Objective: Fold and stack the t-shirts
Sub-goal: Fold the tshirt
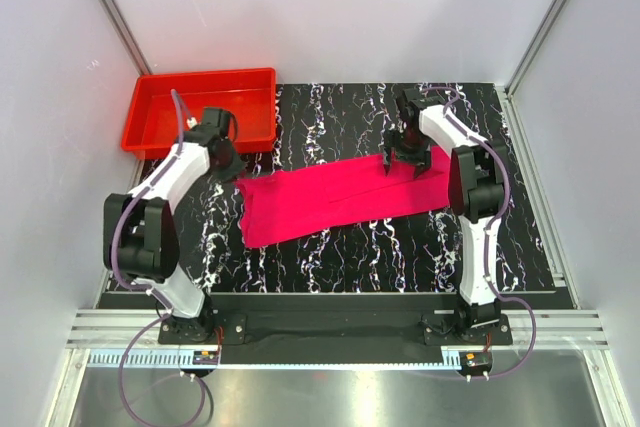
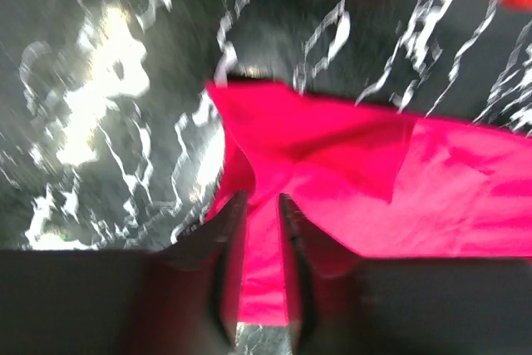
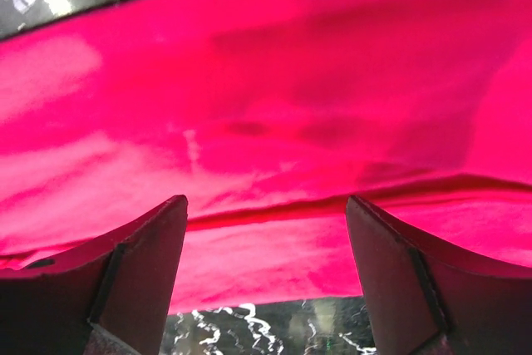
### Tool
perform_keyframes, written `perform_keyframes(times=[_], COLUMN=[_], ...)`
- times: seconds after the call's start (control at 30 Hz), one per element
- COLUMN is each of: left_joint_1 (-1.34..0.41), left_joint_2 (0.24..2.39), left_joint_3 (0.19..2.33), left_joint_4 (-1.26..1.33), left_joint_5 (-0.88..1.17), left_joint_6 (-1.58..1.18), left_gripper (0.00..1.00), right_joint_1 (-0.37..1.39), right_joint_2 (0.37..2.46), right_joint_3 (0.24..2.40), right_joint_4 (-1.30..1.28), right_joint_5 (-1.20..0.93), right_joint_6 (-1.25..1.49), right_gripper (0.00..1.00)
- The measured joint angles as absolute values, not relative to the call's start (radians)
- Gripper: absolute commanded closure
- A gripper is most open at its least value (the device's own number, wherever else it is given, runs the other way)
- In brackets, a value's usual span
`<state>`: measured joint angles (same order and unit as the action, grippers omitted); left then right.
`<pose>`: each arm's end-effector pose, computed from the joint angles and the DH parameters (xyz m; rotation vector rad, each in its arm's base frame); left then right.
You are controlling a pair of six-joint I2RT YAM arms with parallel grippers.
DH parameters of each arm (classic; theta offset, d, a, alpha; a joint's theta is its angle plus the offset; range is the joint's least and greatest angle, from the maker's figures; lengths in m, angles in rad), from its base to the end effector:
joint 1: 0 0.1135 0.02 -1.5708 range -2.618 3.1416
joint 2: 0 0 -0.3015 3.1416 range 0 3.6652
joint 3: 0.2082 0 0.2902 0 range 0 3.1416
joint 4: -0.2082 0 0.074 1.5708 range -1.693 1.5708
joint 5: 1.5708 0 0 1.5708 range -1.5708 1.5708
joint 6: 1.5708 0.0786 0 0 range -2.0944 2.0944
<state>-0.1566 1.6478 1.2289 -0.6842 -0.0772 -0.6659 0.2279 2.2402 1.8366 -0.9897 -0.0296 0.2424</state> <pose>0.3918 -0.0557 0.2174 -0.6985 2.5856 -0.1602 0.5048 0.1195 0.1434 0.0177 2.9740 0.1044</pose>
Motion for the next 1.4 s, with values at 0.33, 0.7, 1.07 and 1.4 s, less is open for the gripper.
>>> perform_keyframes(times=[0.33, 0.7, 1.07, 1.4], left_joint_1=[-0.138, -0.13, -0.078, -0.07], left_joint_2=[1.687, 1.715, 1.81, 1.88], left_joint_3=[1.214, 1.169, 1.169, 1.224], left_joint_4=[-0.519, -0.524, -0.519, -0.487], left_joint_5=[0.095, 0.096, 0.046, -0.03], left_joint_6=[-0.606, -0.605, -0.544, -0.467], left_gripper=[1.0, 1.0, 1.0, 1.0], right_joint_1=[0.228, 0.228, 0.228, 0.228], right_joint_2=[2.193, 2.193, 2.192, 2.182], right_joint_3=[1.79, 1.785, 1.769, 1.732], right_joint_4=[-0.981, -0.982, -0.982, -0.987], right_joint_5=[-0.048, -0.048, -0.047, -0.047], right_joint_6=[0.25, 0.25, 0.25, 0.25], right_gripper=[0.18, 0.18, 0.18, 0.17])
